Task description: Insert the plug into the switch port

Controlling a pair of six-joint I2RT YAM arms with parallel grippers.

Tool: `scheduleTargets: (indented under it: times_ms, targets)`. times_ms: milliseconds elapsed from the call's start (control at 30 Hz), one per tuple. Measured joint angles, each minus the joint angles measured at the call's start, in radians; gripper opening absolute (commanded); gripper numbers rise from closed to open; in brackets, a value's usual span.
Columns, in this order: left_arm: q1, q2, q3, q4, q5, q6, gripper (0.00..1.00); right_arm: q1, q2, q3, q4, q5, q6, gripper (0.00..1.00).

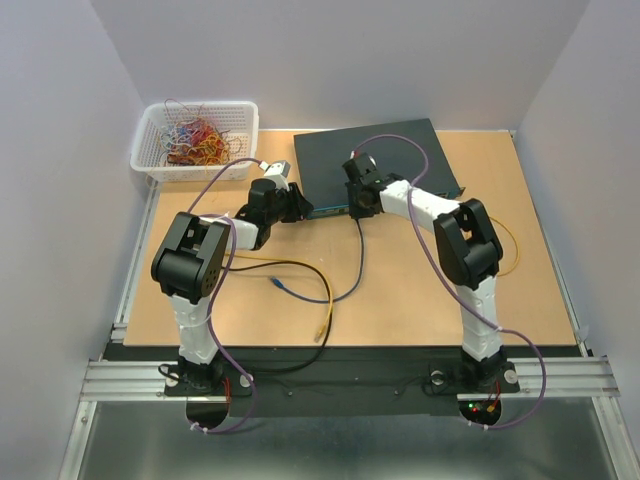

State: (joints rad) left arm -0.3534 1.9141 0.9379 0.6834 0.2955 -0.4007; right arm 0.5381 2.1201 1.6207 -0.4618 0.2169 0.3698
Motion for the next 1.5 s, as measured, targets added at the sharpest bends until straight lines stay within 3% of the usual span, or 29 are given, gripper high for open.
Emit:
scheduleTargets:
  times_ms: [1067,1133,1367,1500]
  targets:
    - [0.0,0.003,0.023,-0.024,0.0,0.042,0.44,0.006,0.132,0.247,-0.211,0.009,-0.113,0.0]
    - [0.0,0.004,0.027,-0.032,0.002,0.047,0.44,0.006,0.127,0.228,-0.184,0.006,-0.13,0.01]
    - [0.0,0.004,0.032,-0.042,0.007,0.053,0.44,0.006,-0.01,-0.068,0.145,-0.004,-0.175,0.01]
    - [0.0,0.004,0.033,-0.045,0.007,0.053,0.44,0.007,-0.032,-0.129,0.225,-0.004,-0.185,0.0]
